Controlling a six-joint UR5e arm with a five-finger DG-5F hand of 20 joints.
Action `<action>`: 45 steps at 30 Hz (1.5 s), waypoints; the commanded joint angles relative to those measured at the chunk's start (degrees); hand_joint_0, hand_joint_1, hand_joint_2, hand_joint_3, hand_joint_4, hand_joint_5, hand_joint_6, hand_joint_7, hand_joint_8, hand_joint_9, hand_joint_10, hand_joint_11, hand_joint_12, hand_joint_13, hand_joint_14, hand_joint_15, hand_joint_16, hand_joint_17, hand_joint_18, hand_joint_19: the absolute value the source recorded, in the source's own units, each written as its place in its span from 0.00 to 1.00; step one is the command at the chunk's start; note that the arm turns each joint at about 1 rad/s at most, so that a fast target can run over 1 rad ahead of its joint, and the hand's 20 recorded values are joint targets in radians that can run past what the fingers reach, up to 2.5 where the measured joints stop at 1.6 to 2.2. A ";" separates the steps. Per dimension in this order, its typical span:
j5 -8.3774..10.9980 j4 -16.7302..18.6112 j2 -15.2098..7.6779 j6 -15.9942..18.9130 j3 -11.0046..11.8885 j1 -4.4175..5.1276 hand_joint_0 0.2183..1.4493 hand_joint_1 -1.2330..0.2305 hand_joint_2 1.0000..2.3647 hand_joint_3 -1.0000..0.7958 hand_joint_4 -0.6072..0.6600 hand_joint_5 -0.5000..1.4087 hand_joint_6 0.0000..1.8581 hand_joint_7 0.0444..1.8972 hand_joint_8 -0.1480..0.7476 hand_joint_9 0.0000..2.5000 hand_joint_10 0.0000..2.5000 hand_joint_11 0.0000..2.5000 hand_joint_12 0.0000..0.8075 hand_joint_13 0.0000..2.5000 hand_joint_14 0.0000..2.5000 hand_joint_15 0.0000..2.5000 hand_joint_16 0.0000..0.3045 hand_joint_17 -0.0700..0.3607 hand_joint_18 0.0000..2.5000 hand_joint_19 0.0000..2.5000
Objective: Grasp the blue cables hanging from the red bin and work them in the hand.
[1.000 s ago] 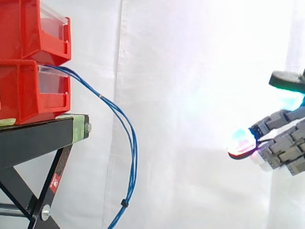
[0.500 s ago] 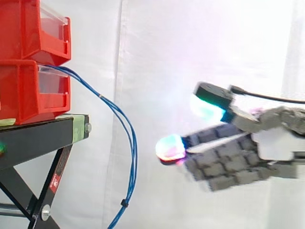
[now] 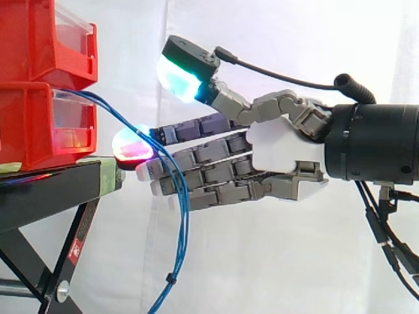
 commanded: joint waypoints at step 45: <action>-0.02 -24.53 4.19 6.61 5.80 1.59 0.51 0.48 0.00 0.03 0.72 0.30 0.01 0.39 0.52 0.43 0.47 0.71 0.50 0.43 0.91 0.54 0.17 0.43 0.57 0.70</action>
